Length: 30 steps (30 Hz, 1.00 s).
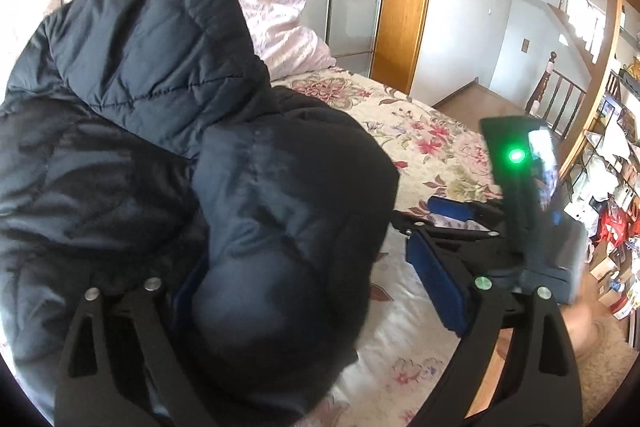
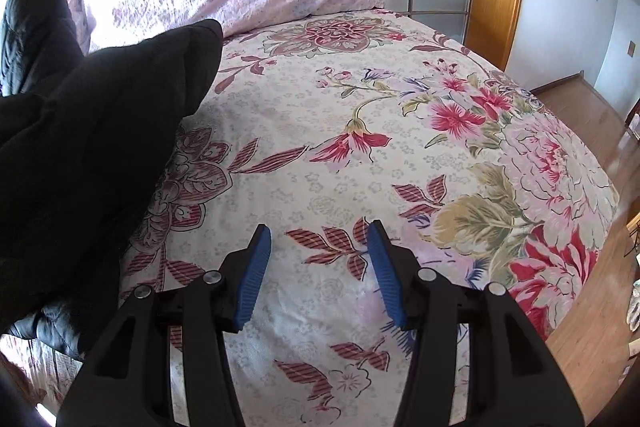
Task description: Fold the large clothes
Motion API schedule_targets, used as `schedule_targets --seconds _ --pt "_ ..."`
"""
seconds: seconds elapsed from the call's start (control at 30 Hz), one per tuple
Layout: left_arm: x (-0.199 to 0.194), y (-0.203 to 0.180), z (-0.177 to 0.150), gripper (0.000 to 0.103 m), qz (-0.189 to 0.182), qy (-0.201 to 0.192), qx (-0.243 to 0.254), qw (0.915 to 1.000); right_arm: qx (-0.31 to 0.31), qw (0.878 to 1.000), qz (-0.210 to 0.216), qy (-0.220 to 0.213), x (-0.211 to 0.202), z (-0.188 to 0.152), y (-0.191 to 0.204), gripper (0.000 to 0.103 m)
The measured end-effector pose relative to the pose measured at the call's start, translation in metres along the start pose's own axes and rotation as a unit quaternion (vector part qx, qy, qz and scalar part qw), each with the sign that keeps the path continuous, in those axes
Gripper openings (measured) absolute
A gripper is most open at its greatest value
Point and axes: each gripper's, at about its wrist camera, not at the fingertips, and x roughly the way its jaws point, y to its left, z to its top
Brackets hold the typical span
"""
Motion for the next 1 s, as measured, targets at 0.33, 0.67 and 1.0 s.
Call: schedule_targets --seconds 0.33,0.67,1.0 --pt "-0.094 0.042 0.023 0.094 -0.007 -0.052 -0.058 0.997 0.003 1.0 0.003 0.001 -0.001 -0.001 0.0 0.053" --pt "-0.087 0.112 0.056 0.093 0.11 -0.051 -0.12 0.9855 -0.004 1.0 -0.003 0.0 -0.001 -0.002 0.001 0.053" --pt "-0.052 0.123 0.065 0.093 0.14 -0.045 -0.12 0.9819 -0.011 1.0 -0.004 -0.001 -0.002 -0.003 0.003 0.053"
